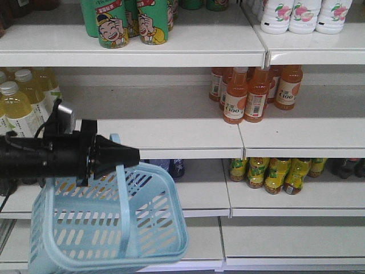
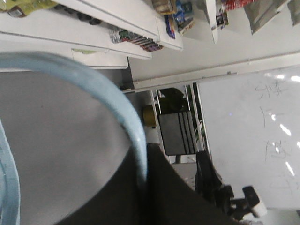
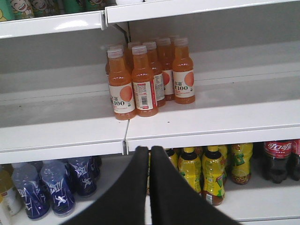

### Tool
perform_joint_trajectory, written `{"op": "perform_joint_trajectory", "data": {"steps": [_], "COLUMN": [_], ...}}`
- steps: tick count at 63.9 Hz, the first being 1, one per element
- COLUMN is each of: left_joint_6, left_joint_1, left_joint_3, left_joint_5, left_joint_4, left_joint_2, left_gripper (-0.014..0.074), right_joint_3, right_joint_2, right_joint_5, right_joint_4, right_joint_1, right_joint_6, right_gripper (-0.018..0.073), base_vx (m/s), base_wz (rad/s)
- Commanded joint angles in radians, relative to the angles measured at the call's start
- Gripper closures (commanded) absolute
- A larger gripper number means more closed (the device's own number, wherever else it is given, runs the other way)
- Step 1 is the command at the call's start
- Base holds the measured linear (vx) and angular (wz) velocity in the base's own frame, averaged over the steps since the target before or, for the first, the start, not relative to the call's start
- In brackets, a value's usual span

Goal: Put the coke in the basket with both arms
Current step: 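Lift the basket off the shelf and lower it near the robot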

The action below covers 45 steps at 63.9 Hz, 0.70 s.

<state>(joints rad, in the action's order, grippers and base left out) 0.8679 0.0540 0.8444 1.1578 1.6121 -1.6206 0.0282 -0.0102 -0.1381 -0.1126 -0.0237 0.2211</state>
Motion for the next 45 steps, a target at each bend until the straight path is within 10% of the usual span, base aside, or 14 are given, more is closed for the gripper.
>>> {"op": "perform_joint_trajectory", "data": {"steps": [1, 45], "left_joint_6": [0.108, 0.195], "left_joint_1": [0.020, 0.088], "left_joint_3": [-0.075, -0.397], "left_joint_5": [0.086, 0.080], "left_joint_4": [0.104, 0.172], "left_joint_2": [0.101, 0.164], "left_gripper": [0.0604, 0.0604], "right_joint_3": [0.011, 0.011], "right_joint_2": [-0.018, -0.018], "right_joint_5": [0.075, 0.075], "right_joint_4": [-0.007, -0.007], "right_joint_1": [0.002, 0.002], "right_joint_6": [-0.006, -0.006], "right_gripper": [0.0564, 0.0564], "base_vx": [0.00, 0.00], "base_wz": [0.00, 0.00]}}
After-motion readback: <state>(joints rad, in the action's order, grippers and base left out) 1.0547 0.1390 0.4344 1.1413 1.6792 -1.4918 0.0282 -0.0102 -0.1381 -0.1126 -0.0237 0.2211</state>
